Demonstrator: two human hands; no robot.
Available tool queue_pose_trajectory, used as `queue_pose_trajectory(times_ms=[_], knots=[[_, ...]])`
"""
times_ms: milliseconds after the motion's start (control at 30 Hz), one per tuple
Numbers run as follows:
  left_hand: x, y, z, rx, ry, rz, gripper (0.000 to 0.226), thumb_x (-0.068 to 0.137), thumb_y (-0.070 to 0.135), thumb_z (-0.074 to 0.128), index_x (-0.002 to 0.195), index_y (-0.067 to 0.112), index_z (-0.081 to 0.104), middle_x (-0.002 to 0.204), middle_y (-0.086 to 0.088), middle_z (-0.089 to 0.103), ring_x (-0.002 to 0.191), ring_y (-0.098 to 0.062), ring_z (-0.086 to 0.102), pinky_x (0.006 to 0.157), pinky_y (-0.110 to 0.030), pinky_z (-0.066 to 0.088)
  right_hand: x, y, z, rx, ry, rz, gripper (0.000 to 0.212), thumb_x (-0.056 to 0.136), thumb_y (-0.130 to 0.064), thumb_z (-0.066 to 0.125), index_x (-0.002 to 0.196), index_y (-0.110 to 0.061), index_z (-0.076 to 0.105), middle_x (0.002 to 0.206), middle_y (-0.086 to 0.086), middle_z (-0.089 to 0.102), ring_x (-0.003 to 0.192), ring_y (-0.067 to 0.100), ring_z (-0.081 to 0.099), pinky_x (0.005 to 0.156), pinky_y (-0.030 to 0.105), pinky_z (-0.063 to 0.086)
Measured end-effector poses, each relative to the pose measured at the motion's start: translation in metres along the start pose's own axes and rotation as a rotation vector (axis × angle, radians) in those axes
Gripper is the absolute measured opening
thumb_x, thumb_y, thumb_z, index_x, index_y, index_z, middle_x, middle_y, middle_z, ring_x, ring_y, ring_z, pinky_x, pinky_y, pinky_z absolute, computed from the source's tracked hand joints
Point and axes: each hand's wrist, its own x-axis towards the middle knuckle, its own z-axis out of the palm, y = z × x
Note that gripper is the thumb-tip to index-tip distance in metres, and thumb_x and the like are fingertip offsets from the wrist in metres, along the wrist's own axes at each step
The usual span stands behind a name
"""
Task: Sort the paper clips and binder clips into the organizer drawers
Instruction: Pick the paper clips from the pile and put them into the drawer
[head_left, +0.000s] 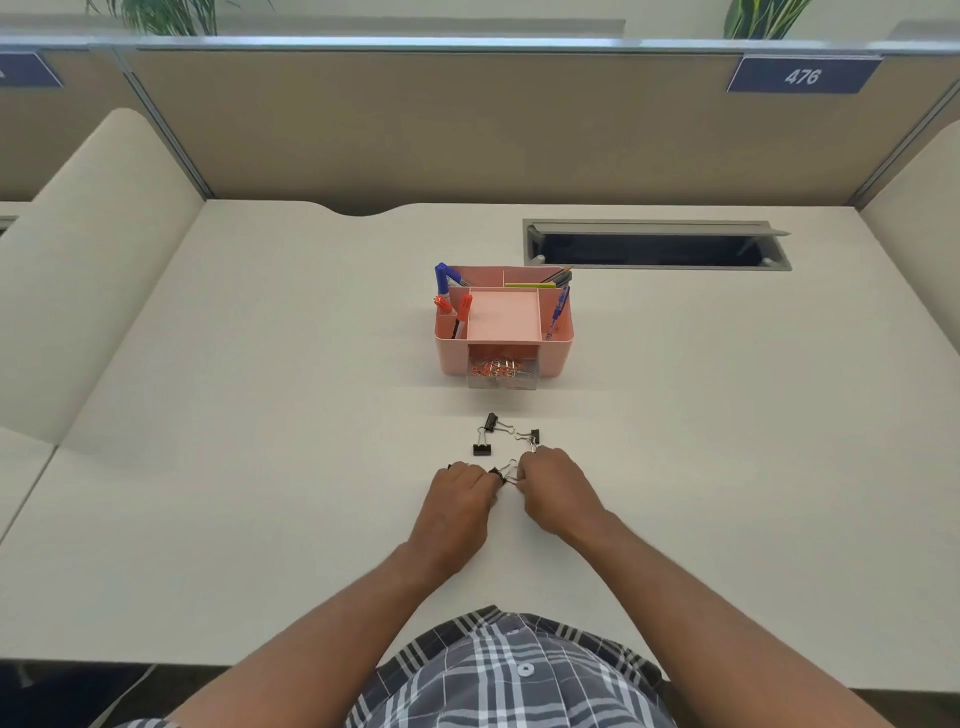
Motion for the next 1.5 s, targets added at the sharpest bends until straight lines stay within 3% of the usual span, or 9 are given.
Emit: queue_pose_trajectory(times_ms=[233,400,667,833,933,1033,1133,1267,1500], knots=[[0.004,-0.008,-0.003,0.115,-0.049,-0.095,0.014,0.082,0.029,0.067,0.074,0.018,0.061,0.077,0.001,0.051,0.071,-0.023,0.045,0.06,-0.034,0.031,-0.003,-0.005,0.0,-0.11,0.014,-0.038,0.022,0.08,0.0,0.051,0.1,-0.009,0.053,0.103,0.01,0.056,0.095,0.031,0.052,0.068,0.035,0.033],[0.012,-0.006,-0.007,0.146,-0.075,-0.11,0.015,0.08,0.024,0.071,0.07,0.019,0.062,0.076,0.002,0.051,0.071,-0.022,0.047,0.062,-0.031,0.026,0.001,0.003,-0.004,0.061,0.049,0.006,0.022,0.08,0.002,0.051,0.094,-0.013,0.055,0.098,0.005,0.058,0.092,0.029,0.053,0.076,0.04,0.045],[0.013,-0.005,-0.004,0.151,-0.05,-0.052,0.014,0.084,0.017,0.066,0.075,0.018,0.055,0.079,0.0,0.05,0.074,-0.024,0.044,0.064,-0.034,0.028,0.008,0.012,-0.023,0.399,0.077,0.173,0.018,0.086,-0.002,0.048,0.08,-0.018,0.053,0.089,0.001,0.059,0.083,0.022,0.055,0.068,0.032,0.042],[0.017,-0.009,-0.008,0.043,0.039,-0.051,0.014,0.085,0.009,0.062,0.078,0.018,0.054,0.076,0.002,0.051,0.07,-0.023,0.044,0.063,-0.033,0.029,0.01,0.016,-0.029,0.496,0.076,0.271,0.016,0.087,-0.003,0.047,0.085,-0.013,0.059,0.092,-0.001,0.063,0.086,0.021,0.058,0.073,0.035,0.047],[0.037,-0.011,-0.022,-0.078,0.111,-0.073,0.013,0.085,0.001,0.058,0.082,0.014,0.06,0.075,-0.001,0.055,0.069,-0.024,0.047,0.065,-0.037,0.039,0.015,0.014,-0.041,0.541,0.126,0.281,0.013,0.091,-0.006,0.051,0.085,-0.014,0.06,0.091,-0.001,0.064,0.083,0.018,0.058,0.07,0.033,0.046],[0.068,-0.009,-0.044,-0.186,0.199,-0.12,0.021,0.081,-0.011,0.058,0.09,0.007,0.064,0.079,-0.007,0.061,0.076,-0.022,0.048,0.069,-0.034,0.042,0.027,0.006,-0.061,0.581,0.221,0.248,0.015,0.093,-0.009,0.053,0.08,-0.016,0.058,0.085,-0.002,0.063,0.079,0.018,0.058,0.069,0.034,0.047],[0.101,-0.008,-0.066,-0.233,0.227,-0.162,0.019,0.087,-0.005,0.055,0.096,0.006,0.067,0.086,-0.009,0.065,0.079,-0.025,0.056,0.068,-0.033,0.046,0.046,-0.006,-0.082,0.565,0.31,0.177,0.017,0.093,-0.01,0.054,0.079,-0.018,0.055,0.082,-0.003,0.06,0.077,0.017,0.057,0.066,0.033,0.046],[0.133,-0.01,-0.083,-0.245,0.216,-0.132,0.017,0.086,-0.005,0.055,0.089,0.004,0.07,0.083,-0.01,0.068,0.075,-0.024,0.059,0.064,-0.04,0.052,0.071,-0.02,-0.107,0.424,0.339,0.104,0.001,0.088,-0.012,0.064,0.089,-0.013,0.063,0.091,0.002,0.062,0.083,0.022,0.057,0.071,0.035,0.048],[0.129,-0.015,-0.08,-0.3,0.301,-0.142,0.022,0.088,-0.007,0.053,0.096,0.004,0.07,0.087,-0.008,0.069,0.077,-0.018,0.055,0.066,-0.028,0.045,0.088,-0.021,-0.107,0.443,0.336,0.091,0.021,0.092,-0.004,0.055,0.103,-0.011,0.072,0.102,0.008,0.068,0.094,0.024,0.059,0.084,0.039,0.053]])
